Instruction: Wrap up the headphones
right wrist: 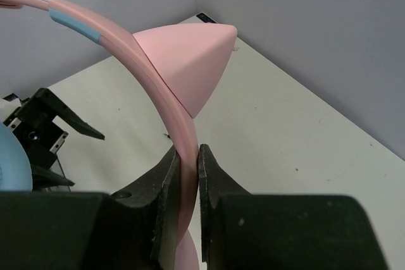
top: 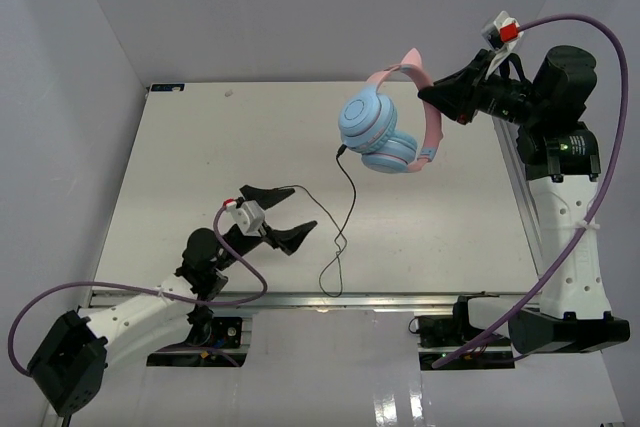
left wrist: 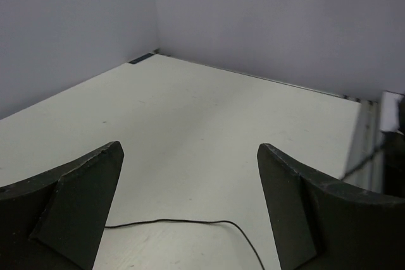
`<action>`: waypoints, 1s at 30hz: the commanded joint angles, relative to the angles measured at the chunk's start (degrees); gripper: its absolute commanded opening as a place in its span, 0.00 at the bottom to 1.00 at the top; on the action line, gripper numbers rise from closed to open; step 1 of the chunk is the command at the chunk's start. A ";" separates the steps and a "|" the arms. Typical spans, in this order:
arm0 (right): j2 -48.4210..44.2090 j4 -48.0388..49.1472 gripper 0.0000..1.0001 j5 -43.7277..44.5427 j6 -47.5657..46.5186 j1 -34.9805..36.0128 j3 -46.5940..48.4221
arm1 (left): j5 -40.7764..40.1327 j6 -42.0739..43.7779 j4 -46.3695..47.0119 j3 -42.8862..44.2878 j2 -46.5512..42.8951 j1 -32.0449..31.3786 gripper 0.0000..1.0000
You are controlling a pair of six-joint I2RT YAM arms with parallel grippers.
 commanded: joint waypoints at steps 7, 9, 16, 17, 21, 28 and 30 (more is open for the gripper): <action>0.39 3.77 0.08 -0.79 2.80 0.23 -0.14 | 30.35 -3.73 -9.51 0.73 2.08 -2.78 0.95; 0.65 4.46 0.08 -0.83 3.85 0.23 0.09 | 28.47 -0.78 -8.84 2.54 9.51 -6.64 0.95; -0.32 4.44 0.08 -0.45 4.38 0.23 0.05 | 18.91 -1.75 10.13 2.84 26.69 -10.41 0.88; -0.49 4.35 0.08 -0.37 4.43 0.23 0.05 | 18.48 -2.35 12.17 2.63 28.47 -10.41 0.85; -0.85 4.24 0.08 -0.14 4.49 0.14 0.26 | 17.23 -6.37 21.16 0.92 31.97 -10.41 0.43; -1.22 4.82 0.08 -0.08 4.72 0.14 -1.57 | 18.82 -11.76 31.60 -0.17 37.85 -10.41 0.09; -1.35 3.91 0.08 1.09 3.15 0.14 -1.75 | 18.52 -12.30 32.47 -0.78 38.17 -10.32 0.00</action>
